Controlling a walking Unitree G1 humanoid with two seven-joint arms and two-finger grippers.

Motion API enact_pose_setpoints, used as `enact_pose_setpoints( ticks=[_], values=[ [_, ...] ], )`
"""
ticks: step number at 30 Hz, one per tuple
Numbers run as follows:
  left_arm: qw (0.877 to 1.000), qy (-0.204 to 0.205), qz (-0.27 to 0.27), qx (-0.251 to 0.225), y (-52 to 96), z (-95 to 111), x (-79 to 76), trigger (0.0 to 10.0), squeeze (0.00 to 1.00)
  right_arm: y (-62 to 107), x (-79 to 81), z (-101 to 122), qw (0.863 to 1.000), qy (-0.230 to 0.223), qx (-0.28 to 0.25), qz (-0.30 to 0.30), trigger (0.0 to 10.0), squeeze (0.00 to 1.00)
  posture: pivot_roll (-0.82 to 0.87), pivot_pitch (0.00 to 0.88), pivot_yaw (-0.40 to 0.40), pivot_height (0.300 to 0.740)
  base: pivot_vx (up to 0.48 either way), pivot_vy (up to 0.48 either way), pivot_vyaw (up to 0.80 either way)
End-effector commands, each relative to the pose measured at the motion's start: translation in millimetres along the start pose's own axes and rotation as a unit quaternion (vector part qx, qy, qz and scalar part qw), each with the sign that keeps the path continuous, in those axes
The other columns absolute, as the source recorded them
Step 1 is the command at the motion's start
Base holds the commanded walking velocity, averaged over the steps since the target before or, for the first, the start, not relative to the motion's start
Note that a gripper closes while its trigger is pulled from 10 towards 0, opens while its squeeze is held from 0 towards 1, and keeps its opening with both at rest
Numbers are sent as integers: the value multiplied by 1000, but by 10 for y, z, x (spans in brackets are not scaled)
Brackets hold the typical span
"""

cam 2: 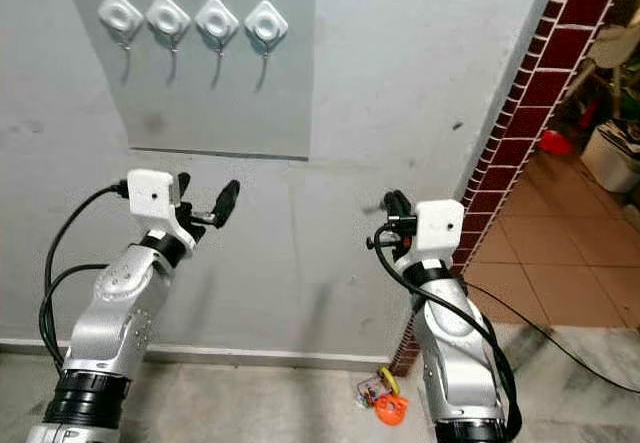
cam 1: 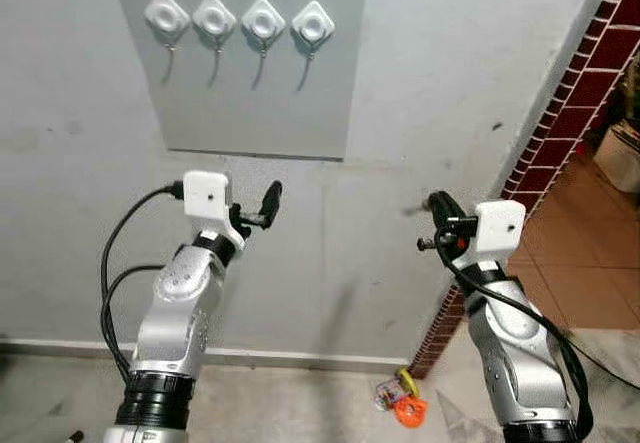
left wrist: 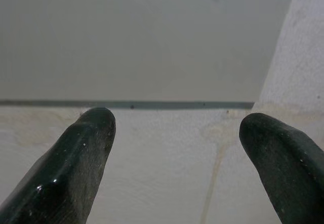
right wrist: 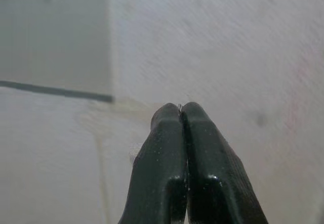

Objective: Hang keys on a hook

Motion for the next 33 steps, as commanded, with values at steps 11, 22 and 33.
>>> enact_pose_setpoints(
  ticks=[11, 22, 33],
  values=[
    [998, -16, -43, -34, -142, 251, -149, 10000, 0, -502, 334, 296, 994, 10, -13, 107, 10000, 0, -66, 0, -22, 740, 0, 0, 0],
    [998, -15, -42, -49, -182, 365, -164, 10000, 0, -818, 693, 415, 982, -10, -8, 188, 10000, 0, -50, 0, -33, 740, 0, 0, 0],
    [998, -22, -31, -55, -176, 416, -101, 10000, 0, -1079, 950, 601, 972, -59, -21, 226, 10000, 0, -35, 0, -42, 740, 0, 0, 0]
  ],
)
Point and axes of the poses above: a point about 5 cm out from each wrist's last joint towards the gripper, its own y axis pointing back from the gripper into the wrist, its own z axis along the axis of the wrist's last joint, x = y × z, the point moved 6 cm from there along -y, pointing out of the wrist towards the gripper, and after that the axes turned 15 degrees about -y, right-handed, at the moved point
